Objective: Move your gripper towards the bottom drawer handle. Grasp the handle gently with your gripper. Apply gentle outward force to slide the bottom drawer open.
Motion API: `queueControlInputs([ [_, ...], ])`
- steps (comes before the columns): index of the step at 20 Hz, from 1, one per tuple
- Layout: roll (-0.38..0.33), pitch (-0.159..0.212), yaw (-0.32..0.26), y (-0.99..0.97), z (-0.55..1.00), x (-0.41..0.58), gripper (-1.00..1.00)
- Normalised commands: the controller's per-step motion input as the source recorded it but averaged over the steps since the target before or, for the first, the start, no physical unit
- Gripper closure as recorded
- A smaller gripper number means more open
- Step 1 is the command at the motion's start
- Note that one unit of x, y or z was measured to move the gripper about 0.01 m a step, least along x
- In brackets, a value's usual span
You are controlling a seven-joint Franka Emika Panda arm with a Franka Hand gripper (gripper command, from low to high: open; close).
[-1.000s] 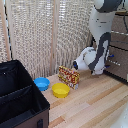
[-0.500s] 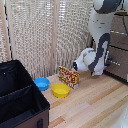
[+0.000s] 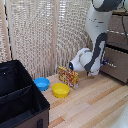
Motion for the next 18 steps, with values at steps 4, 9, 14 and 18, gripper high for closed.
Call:
queueControlInputs([
  [4,-0.002,0.008,0.08,0.85,-0.25,0.35,1.0],
  [9,0.0,0.053,0.096,0.85,-0.25,0.319,1.0],
  [14,0.0,0.061,0.087,0.9,-0.28,0.333,1.0],
  [18,0.0,0.038,0.071,0.95,-0.35,0.323,1.0],
])
